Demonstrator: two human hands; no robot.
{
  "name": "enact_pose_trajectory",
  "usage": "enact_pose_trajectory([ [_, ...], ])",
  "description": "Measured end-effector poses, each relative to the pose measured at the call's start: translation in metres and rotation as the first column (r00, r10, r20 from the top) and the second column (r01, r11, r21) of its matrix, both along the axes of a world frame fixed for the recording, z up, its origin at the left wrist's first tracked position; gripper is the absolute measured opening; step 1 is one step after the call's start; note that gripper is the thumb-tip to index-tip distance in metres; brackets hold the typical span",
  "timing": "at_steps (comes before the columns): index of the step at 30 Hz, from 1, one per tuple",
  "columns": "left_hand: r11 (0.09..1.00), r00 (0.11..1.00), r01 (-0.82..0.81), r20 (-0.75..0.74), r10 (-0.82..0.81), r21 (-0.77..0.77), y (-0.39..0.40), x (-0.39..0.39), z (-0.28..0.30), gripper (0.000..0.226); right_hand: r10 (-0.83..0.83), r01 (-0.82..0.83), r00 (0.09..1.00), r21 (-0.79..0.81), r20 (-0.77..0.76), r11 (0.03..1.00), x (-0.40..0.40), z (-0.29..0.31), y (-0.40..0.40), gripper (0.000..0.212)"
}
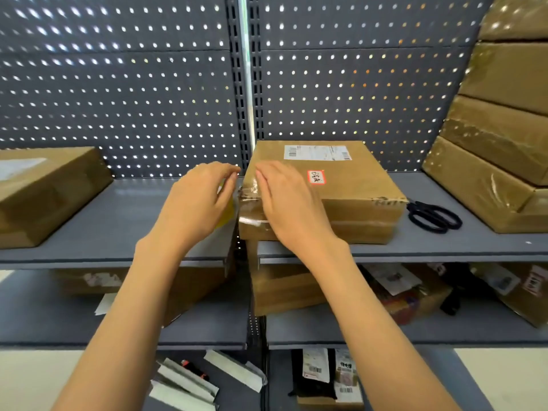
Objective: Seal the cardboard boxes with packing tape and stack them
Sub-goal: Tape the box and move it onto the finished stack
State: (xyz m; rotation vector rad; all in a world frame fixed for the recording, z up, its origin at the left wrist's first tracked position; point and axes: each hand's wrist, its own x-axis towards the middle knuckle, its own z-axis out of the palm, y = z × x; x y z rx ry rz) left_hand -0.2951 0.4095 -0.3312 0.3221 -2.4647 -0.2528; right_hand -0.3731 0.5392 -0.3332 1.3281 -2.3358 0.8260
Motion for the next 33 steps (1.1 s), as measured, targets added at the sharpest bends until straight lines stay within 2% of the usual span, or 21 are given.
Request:
enact_pose_trajectory([
  [5,0.979,0.981,0.195,-0.016,-0.194,0.059,-0.001,-0.001,-0.008,0.032,-0.031,0.032,0.999,0.035,-0.023,0.999,0.011,-0.012,-0.014,0.039],
  [7,0.922,0.944,0.328,-0.041,-0.327,0.207,0.004,-0.002,-0.012,0.033,-0.053,0.055,0.998,0.087,-0.020,0.995,0.011,-0.016,-0.015,0.044],
  [9,0.849,0.913,0.393,-0.045,-0.405,0.354,0.009,-0.003,-0.020,0.040,-0.077,0.077,0.997,0.159,-0.008,0.984,0.010,-0.021,-0.012,0.048],
  [12,0.844,0.937,0.323,-0.021,-0.348,0.429,0.011,-0.003,-0.032,0.046,-0.131,0.135,0.991,0.227,-0.032,0.965,0.007,-0.028,-0.005,0.051],
  [18,0.843,0.965,0.218,0.018,-0.260,0.491,0.016,-0.005,-0.031,0.050,-0.281,0.275,0.960,0.165,0.014,0.947,0.000,-0.027,0.007,0.051],
  [21,0.807,0.980,0.180,-0.026,-0.200,0.562,0.018,-0.009,-0.032,0.055,-0.237,0.235,0.971,0.180,-0.012,0.955,-0.005,-0.022,0.009,0.051],
  [25,0.807,0.978,0.209,-0.095,-0.188,0.552,0.019,-0.011,-0.038,0.052,-0.149,0.171,0.983,0.252,-0.103,0.953,-0.012,-0.025,0.001,0.058],
  [29,0.780,0.975,0.221,-0.154,-0.160,0.586,0.022,-0.014,-0.056,0.050,-0.152,0.190,0.972,0.221,-0.177,0.957,-0.016,-0.038,-0.001,0.064],
  [33,0.780,0.974,0.220,-0.183,-0.136,0.585,0.025,-0.018,-0.067,0.052,-0.128,0.171,0.970,0.204,-0.208,0.964,-0.022,-0.044,0.000,0.060],
])
